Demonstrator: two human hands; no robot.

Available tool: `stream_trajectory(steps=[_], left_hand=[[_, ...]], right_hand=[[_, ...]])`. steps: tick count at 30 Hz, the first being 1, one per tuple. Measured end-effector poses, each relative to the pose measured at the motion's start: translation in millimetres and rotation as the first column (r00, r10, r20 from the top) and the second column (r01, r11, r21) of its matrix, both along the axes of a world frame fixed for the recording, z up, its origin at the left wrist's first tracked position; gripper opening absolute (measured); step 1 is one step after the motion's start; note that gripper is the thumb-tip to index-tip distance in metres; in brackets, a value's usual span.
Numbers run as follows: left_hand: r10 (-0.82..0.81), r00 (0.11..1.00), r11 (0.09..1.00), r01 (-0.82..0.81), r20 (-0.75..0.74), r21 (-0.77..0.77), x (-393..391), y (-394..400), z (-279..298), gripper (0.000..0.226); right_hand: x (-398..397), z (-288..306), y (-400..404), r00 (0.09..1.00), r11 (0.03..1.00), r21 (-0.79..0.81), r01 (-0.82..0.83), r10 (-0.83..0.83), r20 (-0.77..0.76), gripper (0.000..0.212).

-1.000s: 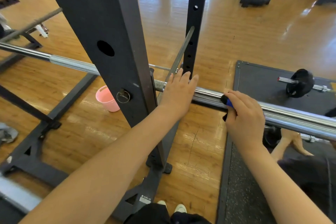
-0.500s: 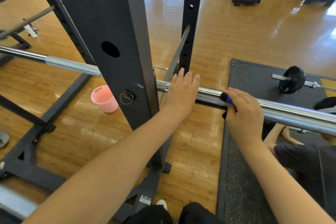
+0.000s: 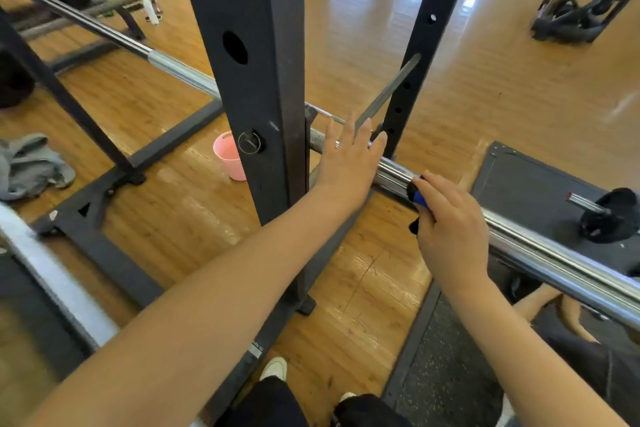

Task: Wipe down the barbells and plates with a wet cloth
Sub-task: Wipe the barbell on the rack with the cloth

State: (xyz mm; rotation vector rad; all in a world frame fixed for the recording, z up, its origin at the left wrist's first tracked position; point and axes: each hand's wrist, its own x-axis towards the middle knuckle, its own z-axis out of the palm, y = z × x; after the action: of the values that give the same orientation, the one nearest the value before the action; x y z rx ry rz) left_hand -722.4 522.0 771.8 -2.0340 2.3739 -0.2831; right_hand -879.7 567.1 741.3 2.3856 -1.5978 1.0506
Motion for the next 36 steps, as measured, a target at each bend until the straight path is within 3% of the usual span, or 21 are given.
stream_trajectory(steps=[11, 16, 20, 26, 33, 36], left_hand=[[-0.105, 0.993, 0.993, 0.107, 0.047, -0.051, 7.0, 6.2, -7.0, 0.073], [-0.153, 0.988, 0.987, 0.153, 0.007, -0.038, 9.2, 1.1, -8.0, 0.071], [-0.191, 0.978, 0.981, 0.188, -0.083, -0.046, 9.9, -1.9, -6.1, 0.065], [-0.213, 0.972, 0.977, 0.21, -0.104, -0.036, 13.6, -2.5, -7.8, 0.069], [-0.11, 0.992, 0.989, 0.115, 0.06, -0.093, 2.6, 1.2, -10.5, 0.081], [-0.12, 0.991, 0.983, 0.127, 0.059, -0.135, 4.2, -0.8, -16.9, 0.082]], right_hand=[[-9.0, 1.2, 3.0, 1.0, 0.999, 0.039, -0.02, 0.021, -0.009, 0.036], [-18.9, 4.4, 13.2, 0.996, 0.996, 0.018, 0.09, -0.09, -0.004, 0.036], [-4.1, 2.7, 4.3, 0.997, 0.997, 0.023, 0.077, -0.077, -0.027, 0.033], [-22.8, 1.5, 15.7, 0.994, 0.994, 0.001, 0.11, -0.11, -0.026, 0.038], [2.1, -0.6, 4.2, 0.987, 0.987, -0.019, 0.158, -0.157, 0.045, 0.028], [2.1, -3.3, 4.5, 0.987, 0.988, -0.013, 0.156, -0.155, 0.041, 0.037]])
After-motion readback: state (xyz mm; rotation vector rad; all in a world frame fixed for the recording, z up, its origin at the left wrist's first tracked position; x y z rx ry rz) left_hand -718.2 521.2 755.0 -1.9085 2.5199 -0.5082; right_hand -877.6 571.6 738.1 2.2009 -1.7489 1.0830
